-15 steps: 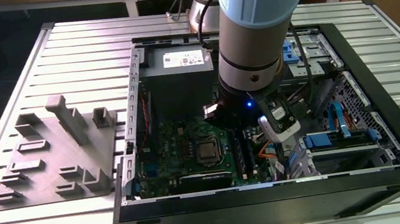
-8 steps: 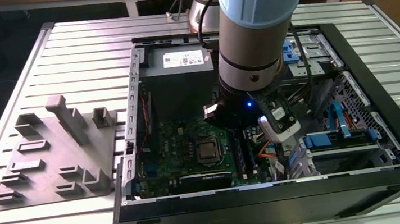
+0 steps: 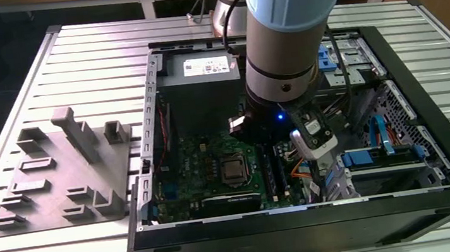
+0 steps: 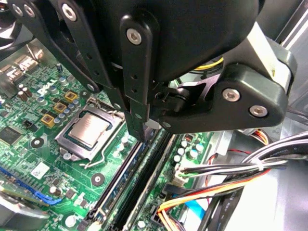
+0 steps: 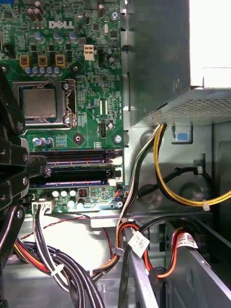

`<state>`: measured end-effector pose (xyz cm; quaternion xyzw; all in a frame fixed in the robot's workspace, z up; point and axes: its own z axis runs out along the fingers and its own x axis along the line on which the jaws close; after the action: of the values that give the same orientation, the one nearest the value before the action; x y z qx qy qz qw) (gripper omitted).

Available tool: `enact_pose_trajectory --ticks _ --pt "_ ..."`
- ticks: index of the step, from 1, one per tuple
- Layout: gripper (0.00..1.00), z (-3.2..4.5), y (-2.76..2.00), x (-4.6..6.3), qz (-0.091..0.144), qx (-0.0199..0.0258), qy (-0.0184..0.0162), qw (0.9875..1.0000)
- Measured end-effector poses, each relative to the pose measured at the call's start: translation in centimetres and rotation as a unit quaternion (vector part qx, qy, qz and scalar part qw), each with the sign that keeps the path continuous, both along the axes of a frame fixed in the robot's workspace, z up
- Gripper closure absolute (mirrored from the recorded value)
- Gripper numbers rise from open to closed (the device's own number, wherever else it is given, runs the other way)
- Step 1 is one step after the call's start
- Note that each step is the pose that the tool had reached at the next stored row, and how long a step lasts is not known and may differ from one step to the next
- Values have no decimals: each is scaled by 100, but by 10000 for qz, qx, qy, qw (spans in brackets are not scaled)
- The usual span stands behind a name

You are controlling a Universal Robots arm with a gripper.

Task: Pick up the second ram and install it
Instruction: 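Press down the second ram until it locks into place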

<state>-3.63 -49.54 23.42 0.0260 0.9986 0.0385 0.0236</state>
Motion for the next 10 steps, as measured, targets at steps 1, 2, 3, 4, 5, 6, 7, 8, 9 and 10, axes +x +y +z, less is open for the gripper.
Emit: enact_pose_trajectory --ticks 1,2,3,4,5,6,7,8,9,10 --pt "93 -1 11 0 0 2 0 10000" --pt "93 -1 26 0 0 5 0 10000" --pt "93 -1 43 0 1 6 0 10000" --pt "93 -2 61 0 1 8 0 10000" --pt "93 -2 79 0 1 10 0 10000" --pt "93 -2 97 0 1 11 0 10000" --pt "93 -2 114 1 1 12 0 10000" --pt "93 -2 133 0 1 13 0 10000" --pt "93 -3 149 0 1 14 0 10000" --pt "93 -3 164 0 0 16 0 10000"
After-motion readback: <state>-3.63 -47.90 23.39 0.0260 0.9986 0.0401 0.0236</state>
